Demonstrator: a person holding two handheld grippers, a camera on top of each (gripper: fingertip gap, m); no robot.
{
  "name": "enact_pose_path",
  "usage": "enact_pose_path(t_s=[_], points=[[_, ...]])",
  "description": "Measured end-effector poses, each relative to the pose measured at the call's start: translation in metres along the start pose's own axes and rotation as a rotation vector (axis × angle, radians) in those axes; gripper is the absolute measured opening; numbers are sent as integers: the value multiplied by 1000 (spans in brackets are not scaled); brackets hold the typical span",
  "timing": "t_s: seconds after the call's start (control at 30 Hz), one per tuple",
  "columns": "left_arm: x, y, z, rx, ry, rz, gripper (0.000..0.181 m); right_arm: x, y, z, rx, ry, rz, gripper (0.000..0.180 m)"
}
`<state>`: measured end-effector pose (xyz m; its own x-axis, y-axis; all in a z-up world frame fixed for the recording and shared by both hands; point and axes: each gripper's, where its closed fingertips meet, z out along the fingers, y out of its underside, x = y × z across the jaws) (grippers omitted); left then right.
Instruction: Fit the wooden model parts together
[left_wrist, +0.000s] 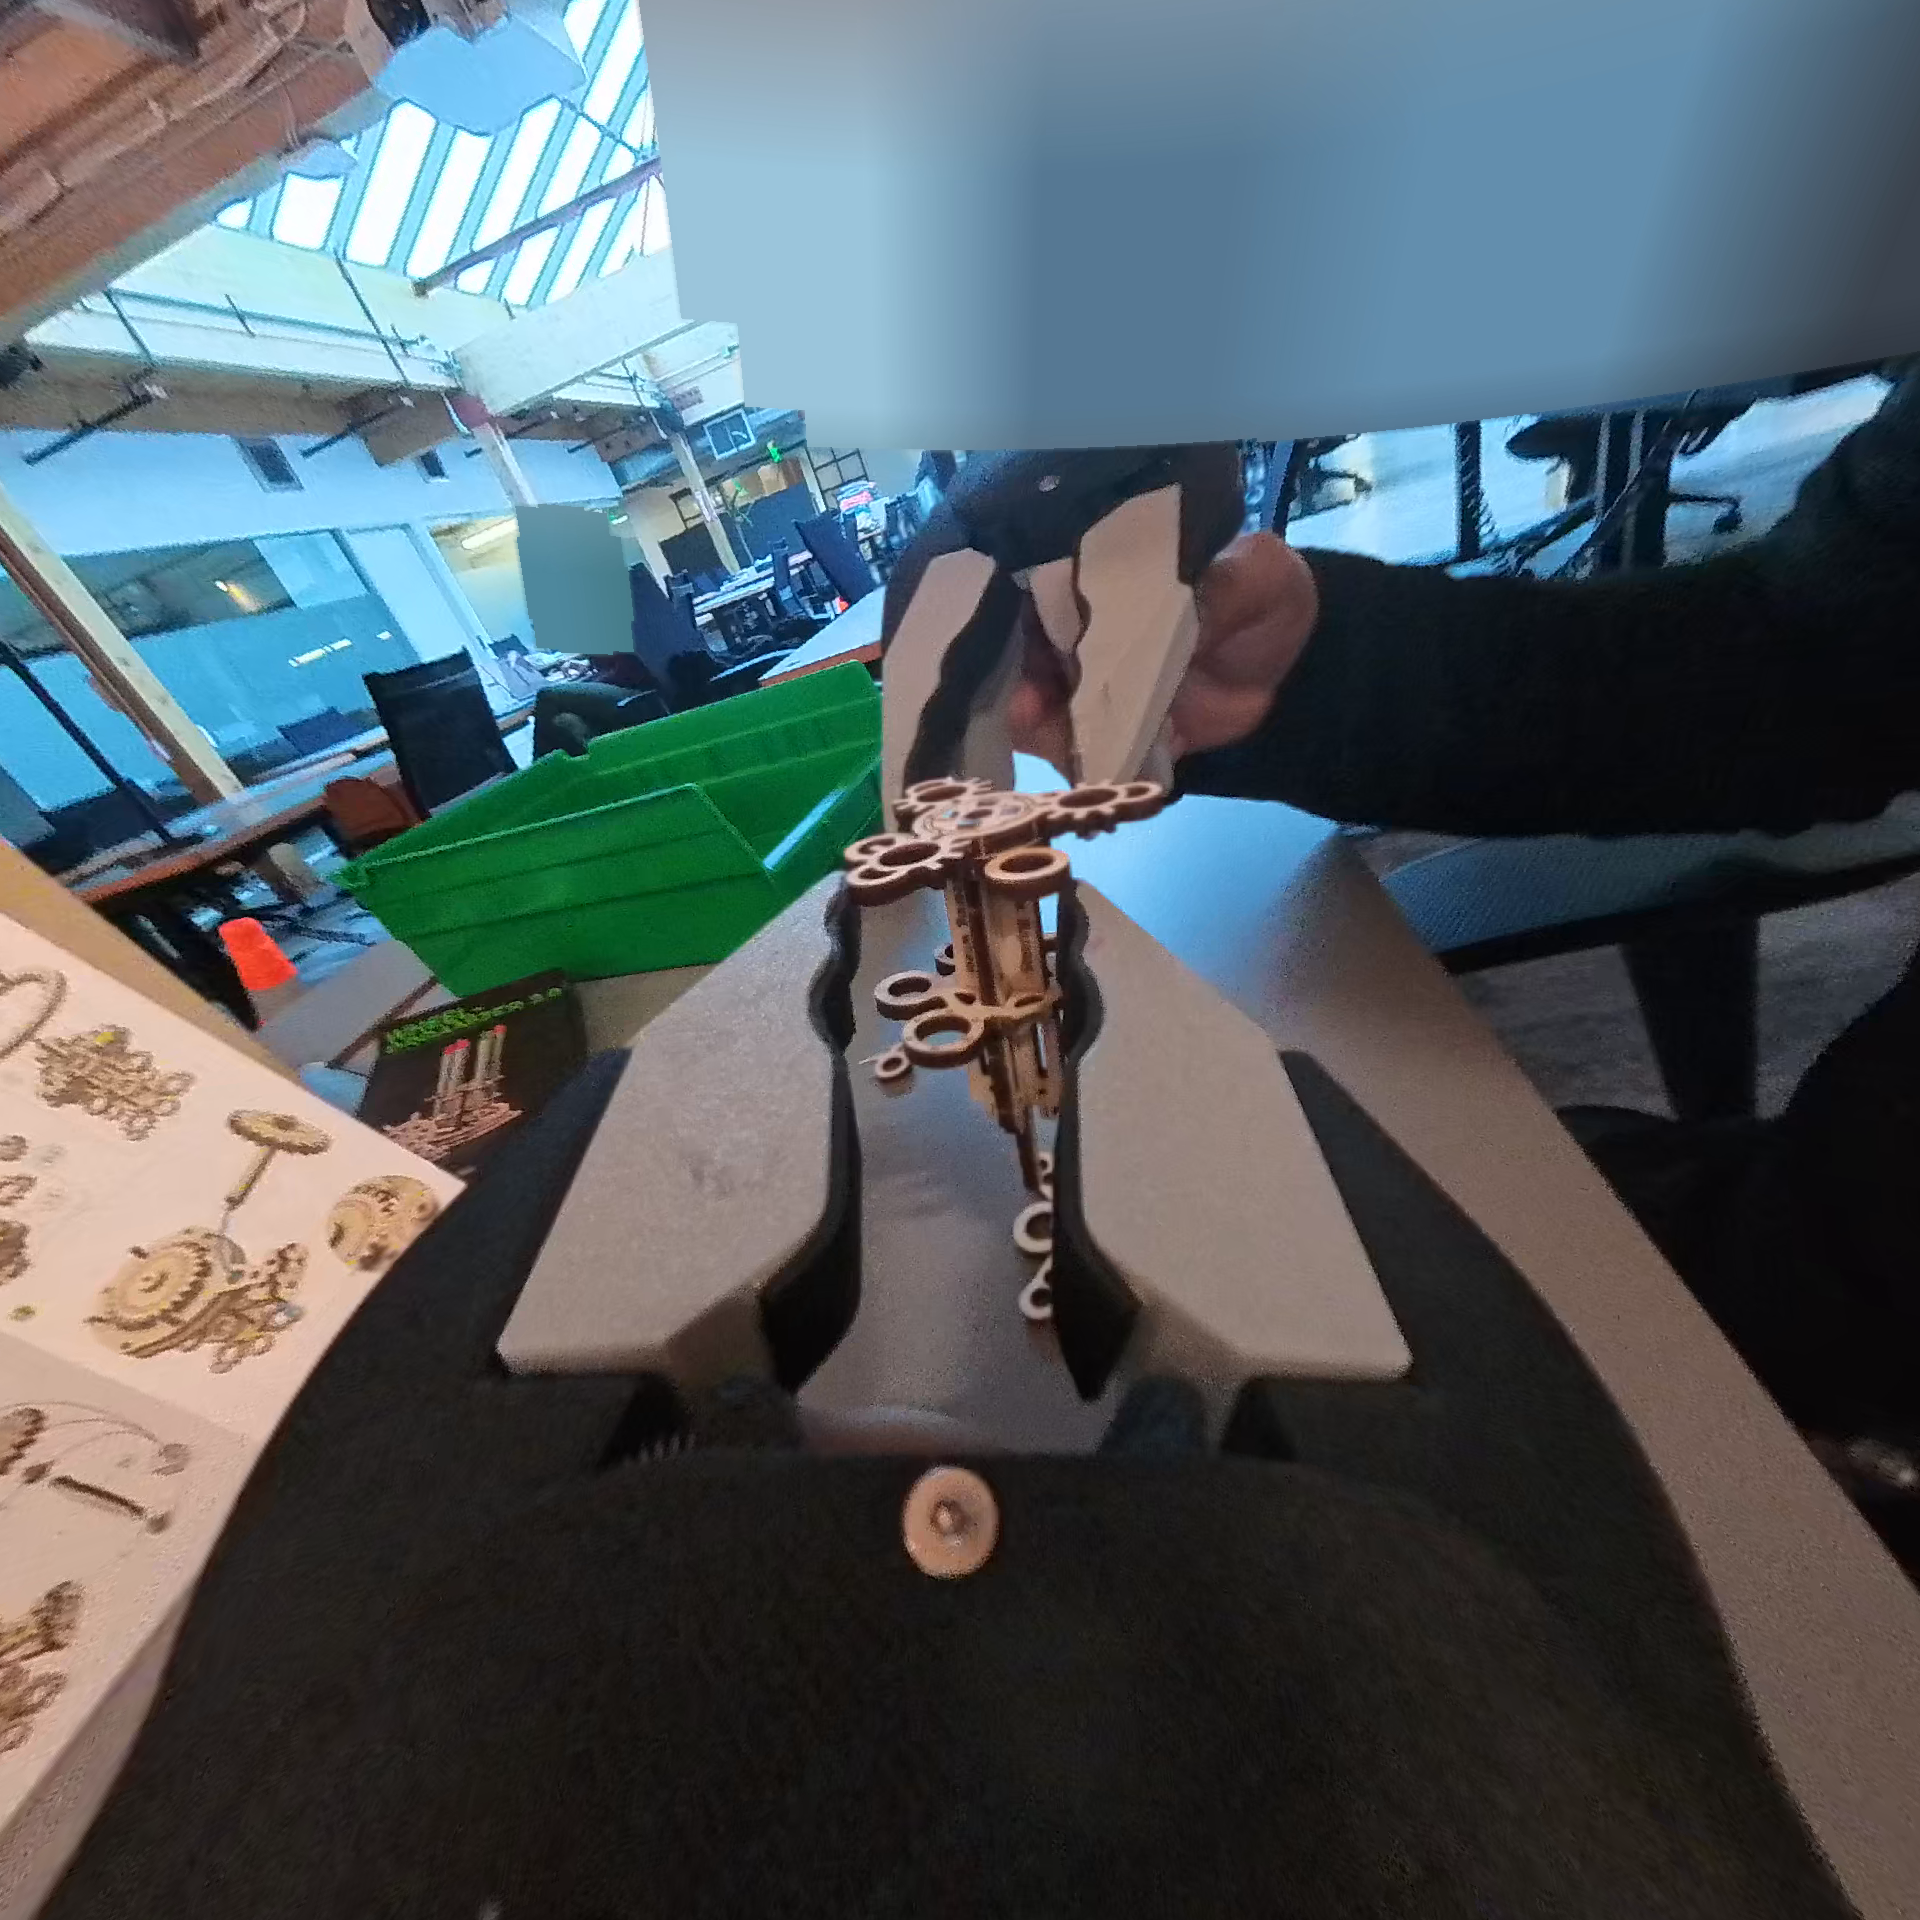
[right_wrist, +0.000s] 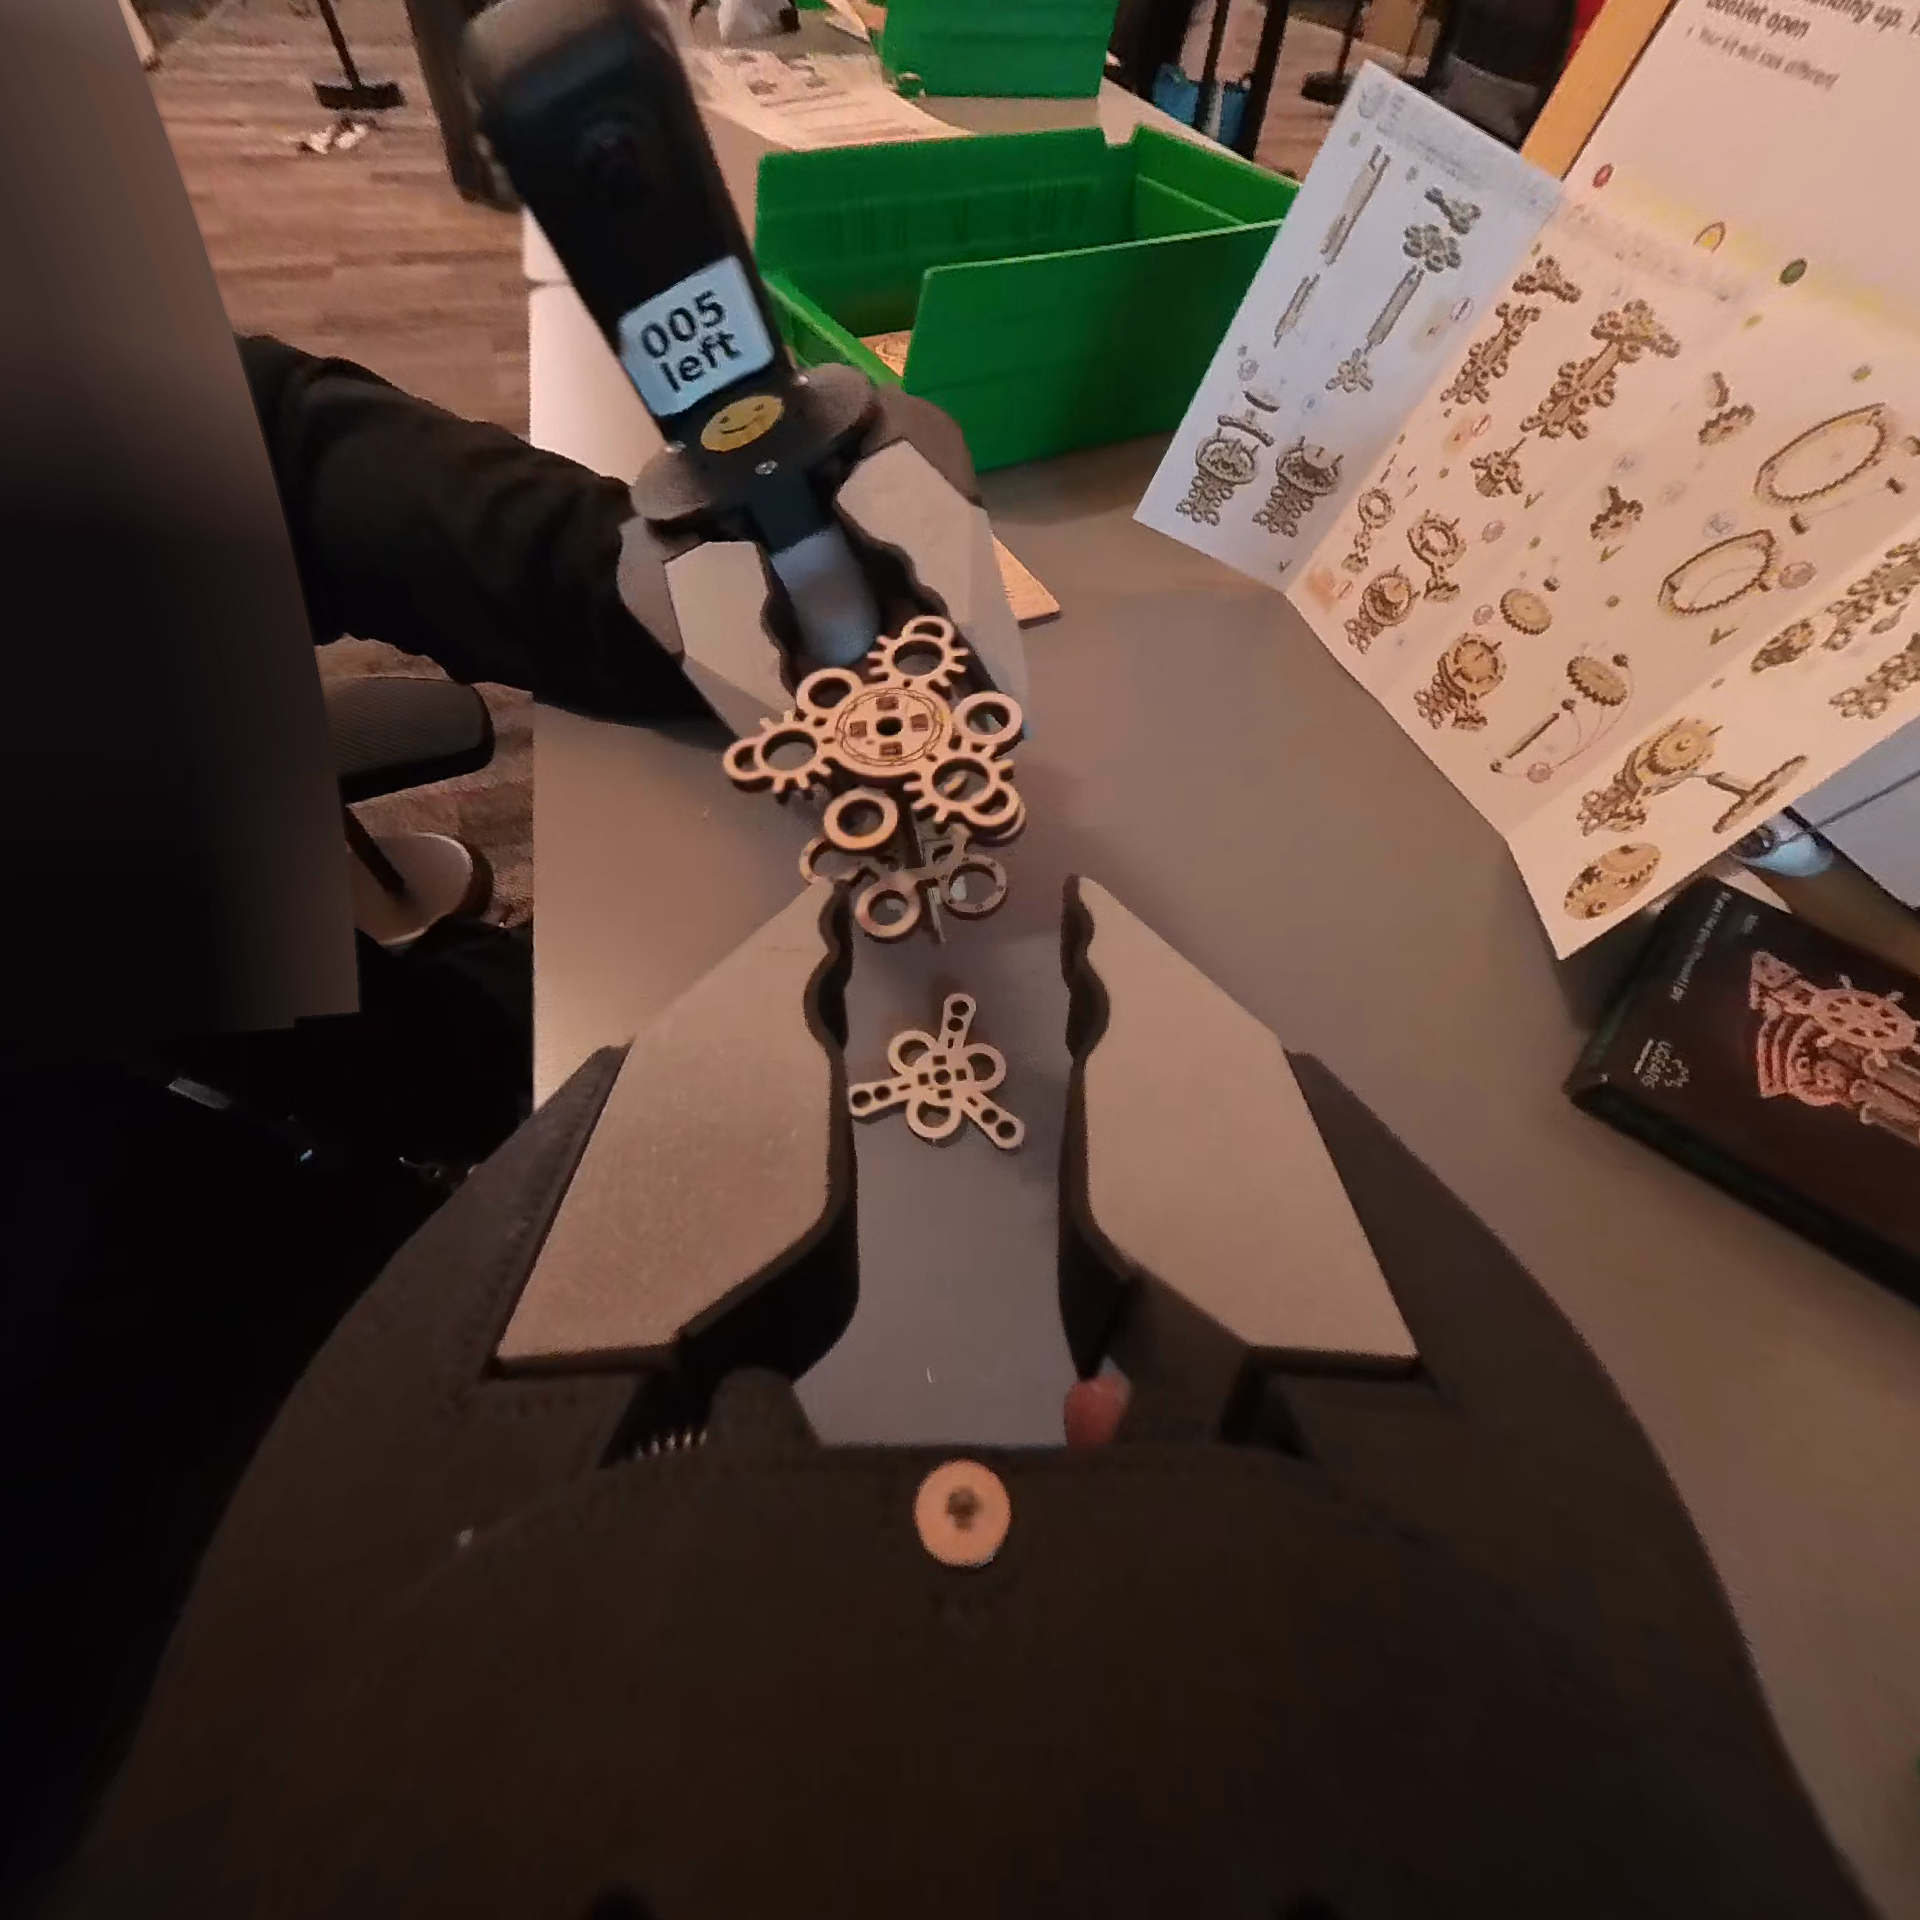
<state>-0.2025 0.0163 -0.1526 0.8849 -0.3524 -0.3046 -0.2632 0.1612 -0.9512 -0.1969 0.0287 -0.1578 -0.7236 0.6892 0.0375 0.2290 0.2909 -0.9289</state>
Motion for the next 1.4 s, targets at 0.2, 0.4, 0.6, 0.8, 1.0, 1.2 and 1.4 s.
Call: enact_pose_path(t_s=[0.2, 0.4, 0.6, 0.8, 1.0, 1.2, 1.4], points=[[-15, 13, 14, -60, -69, -224, 35, 13, -3, -8, 100, -16, 87, 43], [-12, 19, 21, -119, -120, -239, 35, 15, 4, -7, 137, -49, 147, 43], [-11, 21, 26, -161, -224, -176, 34, 15, 10, -8, 126, -55, 152, 44], [0, 18, 28, -154, -162, -151, 34, 10, 15, -11, 145, -126, 149, 48], [4, 6, 26, -51, -99, -212, 34, 2, 6, -15, 211, -203, 121, 42], [5, 5, 24, -38, -60, -224, 35, -2, -1, -10, 226, -256, 100, 43], [5, 5, 23, -31, -47, -232, 35, -4, -5, -7, 231, -291, 82, 34]])
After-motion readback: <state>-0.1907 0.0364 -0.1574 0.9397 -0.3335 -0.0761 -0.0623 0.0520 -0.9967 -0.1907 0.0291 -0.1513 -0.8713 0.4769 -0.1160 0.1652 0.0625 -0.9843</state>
